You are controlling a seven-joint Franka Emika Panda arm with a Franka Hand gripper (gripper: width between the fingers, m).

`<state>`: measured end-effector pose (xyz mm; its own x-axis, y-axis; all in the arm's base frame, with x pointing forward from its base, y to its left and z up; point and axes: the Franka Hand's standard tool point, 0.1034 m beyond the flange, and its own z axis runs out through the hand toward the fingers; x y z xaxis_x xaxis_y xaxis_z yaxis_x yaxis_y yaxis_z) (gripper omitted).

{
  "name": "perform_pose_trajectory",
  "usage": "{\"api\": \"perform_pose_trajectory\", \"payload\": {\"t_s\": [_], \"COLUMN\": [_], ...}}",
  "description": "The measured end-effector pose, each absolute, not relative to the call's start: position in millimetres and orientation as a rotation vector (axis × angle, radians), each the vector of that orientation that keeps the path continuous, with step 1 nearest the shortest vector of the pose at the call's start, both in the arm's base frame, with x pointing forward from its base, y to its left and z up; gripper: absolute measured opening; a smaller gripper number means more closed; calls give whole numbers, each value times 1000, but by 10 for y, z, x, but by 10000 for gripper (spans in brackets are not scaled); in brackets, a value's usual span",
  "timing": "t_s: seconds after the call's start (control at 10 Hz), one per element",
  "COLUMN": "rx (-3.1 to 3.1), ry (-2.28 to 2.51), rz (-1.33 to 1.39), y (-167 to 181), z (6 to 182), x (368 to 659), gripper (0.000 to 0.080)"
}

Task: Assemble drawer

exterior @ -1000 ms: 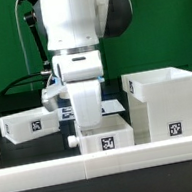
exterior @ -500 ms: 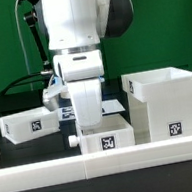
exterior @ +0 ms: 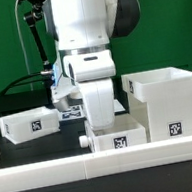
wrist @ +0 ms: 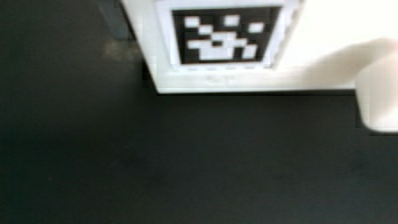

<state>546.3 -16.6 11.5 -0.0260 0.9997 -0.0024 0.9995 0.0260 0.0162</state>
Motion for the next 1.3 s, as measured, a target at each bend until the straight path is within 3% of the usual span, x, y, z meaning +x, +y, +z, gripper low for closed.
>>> {"api": "perform_pose_trajectory", "payload": {"t_s": [1.3], "rx": [2189], "ry": [2258], "rz": [-21], "y": [-163], "z": [83], "x": [5431], "gripper": [41]}}
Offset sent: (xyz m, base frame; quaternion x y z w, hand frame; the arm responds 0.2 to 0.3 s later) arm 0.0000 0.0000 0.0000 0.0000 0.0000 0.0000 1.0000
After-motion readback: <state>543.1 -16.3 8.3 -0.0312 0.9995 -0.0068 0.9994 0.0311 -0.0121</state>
